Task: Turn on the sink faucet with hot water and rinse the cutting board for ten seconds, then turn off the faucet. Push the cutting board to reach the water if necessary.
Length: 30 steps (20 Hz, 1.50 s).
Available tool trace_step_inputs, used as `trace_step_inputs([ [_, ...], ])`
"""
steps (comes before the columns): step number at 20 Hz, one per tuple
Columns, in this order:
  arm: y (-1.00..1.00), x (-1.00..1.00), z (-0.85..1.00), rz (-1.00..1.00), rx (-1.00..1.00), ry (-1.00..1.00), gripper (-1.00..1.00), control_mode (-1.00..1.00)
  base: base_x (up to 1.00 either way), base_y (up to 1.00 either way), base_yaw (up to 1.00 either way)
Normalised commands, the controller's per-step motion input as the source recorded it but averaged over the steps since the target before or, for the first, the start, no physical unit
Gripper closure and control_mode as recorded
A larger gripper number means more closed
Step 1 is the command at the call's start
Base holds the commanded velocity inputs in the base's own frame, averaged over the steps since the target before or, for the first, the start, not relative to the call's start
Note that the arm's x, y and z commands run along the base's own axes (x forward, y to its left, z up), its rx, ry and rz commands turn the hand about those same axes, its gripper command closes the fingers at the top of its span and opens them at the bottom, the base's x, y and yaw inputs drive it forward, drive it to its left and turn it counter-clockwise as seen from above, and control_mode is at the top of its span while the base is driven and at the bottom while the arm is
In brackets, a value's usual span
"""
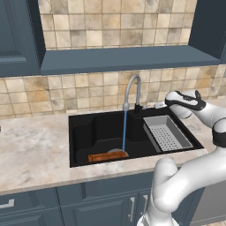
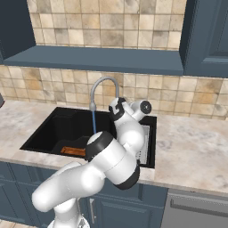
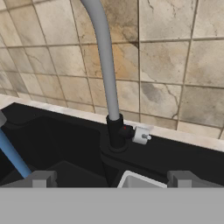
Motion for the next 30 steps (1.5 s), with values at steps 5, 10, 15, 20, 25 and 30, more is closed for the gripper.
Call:
trace_step_inputs([
  [5, 0.00, 0.00, 0.00, 0.00, 0.00, 0.00, -1.00, -1.00, 0.00, 0.00, 0.00],
  [10, 0.00, 0.00, 0.00, 0.00, 0.00, 0.00, -1.00, -1.00, 0.00, 0.00, 0.00],
  [15, 0.00, 0.00, 0.00, 0.00, 0.00, 0.00, -1.00, -1.00, 0.00, 0.00, 0.00],
  [20, 0.00, 0.00, 0.00, 0.00, 0.00, 0.00, -1.00, -1.00, 0.00, 0.00, 0.00],
  [25, 0.00, 0.00, 0.00, 0.00, 0.00, 0.00, -1.00, -1.00, 0.00, 0.00, 0.00],
  [30, 0.00, 0.00, 0.00, 0.00, 0.00, 0.00, -1.00, -1.00, 0.00, 0.00, 0.00],
])
